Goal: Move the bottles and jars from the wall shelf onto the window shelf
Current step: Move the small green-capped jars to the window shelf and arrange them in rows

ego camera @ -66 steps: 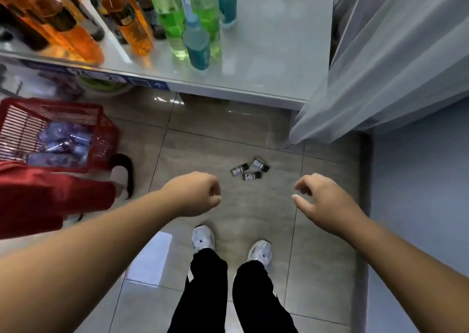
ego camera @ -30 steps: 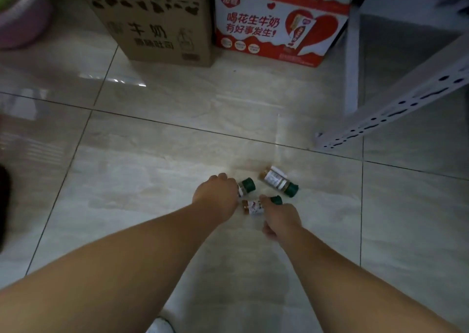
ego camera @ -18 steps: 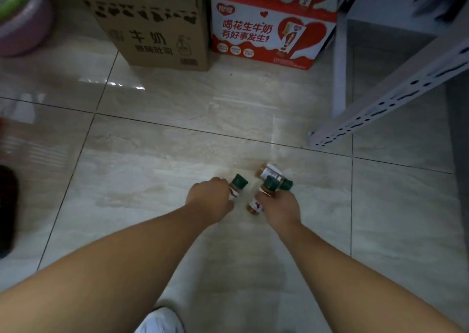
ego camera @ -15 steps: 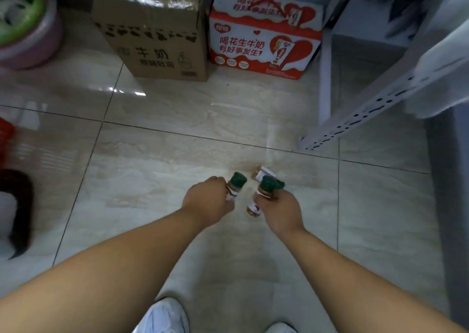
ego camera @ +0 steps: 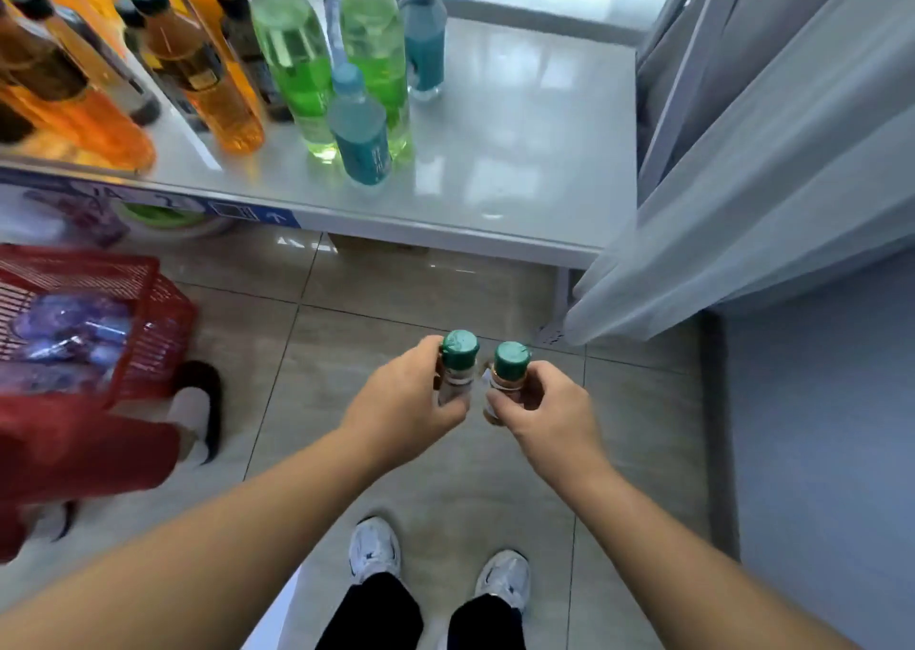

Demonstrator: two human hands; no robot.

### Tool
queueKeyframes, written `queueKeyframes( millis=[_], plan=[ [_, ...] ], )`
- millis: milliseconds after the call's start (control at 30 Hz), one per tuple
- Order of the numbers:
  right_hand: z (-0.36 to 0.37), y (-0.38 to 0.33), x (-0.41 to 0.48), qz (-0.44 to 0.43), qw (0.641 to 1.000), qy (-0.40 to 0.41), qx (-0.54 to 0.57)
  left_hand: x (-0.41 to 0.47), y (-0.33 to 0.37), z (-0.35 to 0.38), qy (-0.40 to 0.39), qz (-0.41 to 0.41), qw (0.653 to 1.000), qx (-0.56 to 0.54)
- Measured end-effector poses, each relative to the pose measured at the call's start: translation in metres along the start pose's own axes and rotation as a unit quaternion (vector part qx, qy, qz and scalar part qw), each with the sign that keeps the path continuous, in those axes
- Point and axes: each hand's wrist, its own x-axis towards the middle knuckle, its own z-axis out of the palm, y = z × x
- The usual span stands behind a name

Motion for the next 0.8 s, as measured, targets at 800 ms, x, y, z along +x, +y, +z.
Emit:
queueKeyframes(
  millis=[800],
  plan=[
    [-0.32,-0.332,-0.147,-0.242,0.943,0.221,0.054,-0.122,0.318,-0.366,0.145,0.303,0.942,0.005]
  ],
)
